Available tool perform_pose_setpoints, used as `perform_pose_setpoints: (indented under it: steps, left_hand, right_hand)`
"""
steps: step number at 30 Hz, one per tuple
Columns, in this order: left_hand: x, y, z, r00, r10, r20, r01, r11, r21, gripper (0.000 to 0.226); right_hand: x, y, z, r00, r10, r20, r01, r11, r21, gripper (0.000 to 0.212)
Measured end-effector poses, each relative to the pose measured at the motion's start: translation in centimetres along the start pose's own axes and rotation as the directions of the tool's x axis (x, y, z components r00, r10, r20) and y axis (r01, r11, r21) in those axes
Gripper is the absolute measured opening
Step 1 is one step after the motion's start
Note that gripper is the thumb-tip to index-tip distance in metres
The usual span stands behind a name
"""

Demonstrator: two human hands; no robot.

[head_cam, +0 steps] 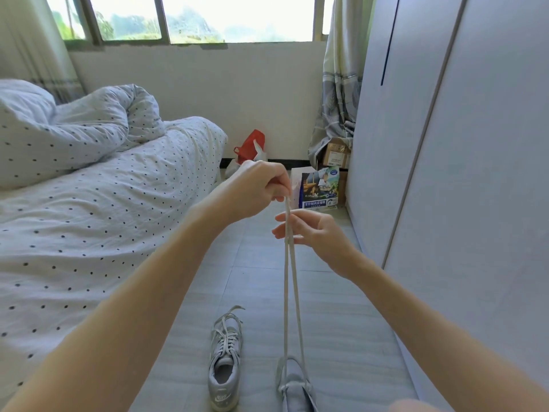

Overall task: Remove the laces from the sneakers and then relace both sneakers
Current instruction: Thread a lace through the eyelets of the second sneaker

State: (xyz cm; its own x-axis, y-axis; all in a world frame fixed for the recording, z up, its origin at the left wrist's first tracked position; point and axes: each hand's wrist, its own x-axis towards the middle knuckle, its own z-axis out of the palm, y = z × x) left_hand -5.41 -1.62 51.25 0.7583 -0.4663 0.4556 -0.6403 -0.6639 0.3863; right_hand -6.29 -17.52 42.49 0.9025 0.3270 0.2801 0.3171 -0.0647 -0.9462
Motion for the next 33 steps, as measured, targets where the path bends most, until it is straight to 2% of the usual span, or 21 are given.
perform_pose_setpoints:
  steps: [3,5,7,11,15,17,19,21,23,25,28,29,31,33]
  left_hand:
    - [0.4,0.5,-0.4,0.997,-0.027,-0.077,0.018,0.994,-0.104,0.019]
    - [0.8,1.0,-0.9,0.994,-0.044,-0.101,0.029,0.99,-0.137,0.02]
    - [1.2,1.2,-1.8,0.981,-0.061,-0.185,0.016,0.972,-0.236,0.022]
    - [1.8,2.1,-2.8,0.985,-0.041,-0.166,0.007,0.979,-0.203,0.017]
    - [2.4,2.6,-4.8,0.952,-0.081,-0.296,-0.009,0.957,-0.29,0.019]
    - [2.5,2.9,-5.2,0.946,-0.103,-0.306,-0.013,0.934,-0.357,0.017]
    - [2.3,3.6,-5.1,0.956,-0.127,-0.265,-0.008,0.889,-0.457,0.013]
    - [2.3,3.8,-5.3,0.943,-0.162,-0.29,-0.014,0.853,-0.522,0.013]
    - [2.3,3.8,-5.6,0.928,-0.177,-0.329,-0.036,0.834,-0.55,0.013]
    - [2.0,3.4,-5.4,0.906,-0.248,-0.342,-0.05,0.741,-0.669,0.013]
    - [1.6,2.9,-4.5,0.877,-0.42,-0.235,-0.059,0.392,-0.918,0.012]
    - [1.6,2.8,-4.2,0.868,-0.452,-0.206,-0.059,0.319,-0.946,0.011]
    - [1.7,2.6,-4.0,0.85,-0.493,-0.186,-0.076,0.235,-0.969,0.01]
    - [1.8,2.4,-4.2,0.827,-0.538,-0.161,-0.144,0.075,-0.987,0.011]
  right_hand:
    - [0.4,-1.0,-0.2,1.0,-0.026,0.0,0.026,0.999,0.048,0.018]
    - [0.4,-1.2,-0.1,0.999,0.017,0.03,-0.018,0.998,0.052,0.018]
    - [0.2,-1.2,-0.1,0.998,0.036,0.059,-0.039,0.998,0.058,0.019]
    - [0.2,-1.7,-0.3,0.99,0.042,0.131,-0.056,0.993,0.107,0.022]
    - [0.9,-2.3,-0.2,0.992,0.037,0.12,-0.055,0.987,0.15,0.024]
    - [1.3,-2.6,-0.2,0.994,0.014,0.107,-0.032,0.985,0.167,0.027]
    - [1.1,-2.5,0.1,0.993,0.018,0.114,-0.035,0.988,0.148,0.033]
    - [0.4,-1.5,0.9,0.992,0.019,0.123,-0.031,0.995,0.093,0.035]
    - [-0.1,-0.2,1.6,0.996,-0.026,0.091,0.025,1.0,0.008,0.029]
    - [-0.1,1.0,1.9,0.997,-0.067,0.034,0.071,0.989,-0.132,0.02]
    - [0.2,2.1,1.7,1.0,-0.005,0.007,0.007,0.971,-0.241,0.029]
    - [0.2,2.3,1.7,1.0,0.023,0.017,-0.018,0.97,-0.242,0.032]
    - [0.2,2.4,1.4,0.998,0.047,0.029,-0.039,0.97,-0.239,0.033]
    - [0.3,2.4,1.1,0.999,0.034,0.029,-0.027,0.974,-0.227,0.031]
